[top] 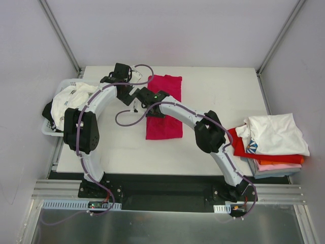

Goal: Fold and stack the t-shirts
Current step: Fold the folded rectangular tshirt in 1/3 of the way

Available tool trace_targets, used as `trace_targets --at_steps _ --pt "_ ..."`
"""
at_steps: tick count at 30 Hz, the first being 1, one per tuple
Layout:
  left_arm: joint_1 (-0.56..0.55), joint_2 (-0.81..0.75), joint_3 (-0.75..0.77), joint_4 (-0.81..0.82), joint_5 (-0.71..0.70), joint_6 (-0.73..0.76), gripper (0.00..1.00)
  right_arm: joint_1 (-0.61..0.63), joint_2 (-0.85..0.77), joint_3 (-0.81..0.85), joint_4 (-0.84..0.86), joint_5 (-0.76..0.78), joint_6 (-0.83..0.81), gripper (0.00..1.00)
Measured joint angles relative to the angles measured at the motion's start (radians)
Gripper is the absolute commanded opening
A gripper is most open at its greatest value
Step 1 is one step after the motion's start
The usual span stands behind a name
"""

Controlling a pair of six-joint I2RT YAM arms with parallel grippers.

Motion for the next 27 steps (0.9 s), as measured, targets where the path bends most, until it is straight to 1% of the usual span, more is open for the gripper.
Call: trace_targets --at_steps 4,14,20,23,25,27 --pt "0.000 0.000 0.000 0.000 -0.001 -0.002 0.97 0.002 0.000 0.013 0.030 0.045 -0.020 0.02" --pt "0.000 0.000 0.000 0.000 -0.006 -0.006 0.97 0.016 0.023 0.013 0.106 0.126 -0.082 0.13" --pt "0.006 0.000 0.000 0.000 -0.026 -0.006 0.97 0.024 0.023 -0.018 0.188 0.151 -0.124 0.15" --pt "0.007 0.000 0.000 0.001 -0.032 -0.005 0.97 0.027 0.024 -0.029 0.222 0.158 -0.142 0.18" --pt "0.007 0.000 0.000 0.002 -0.038 -0.005 0.97 0.027 0.024 -0.039 0.245 0.162 -0.159 0.28" --pt "0.007 0.000 0.000 0.005 -0.046 -0.005 0.97 0.029 0.024 -0.054 0.282 0.166 -0.175 0.34"
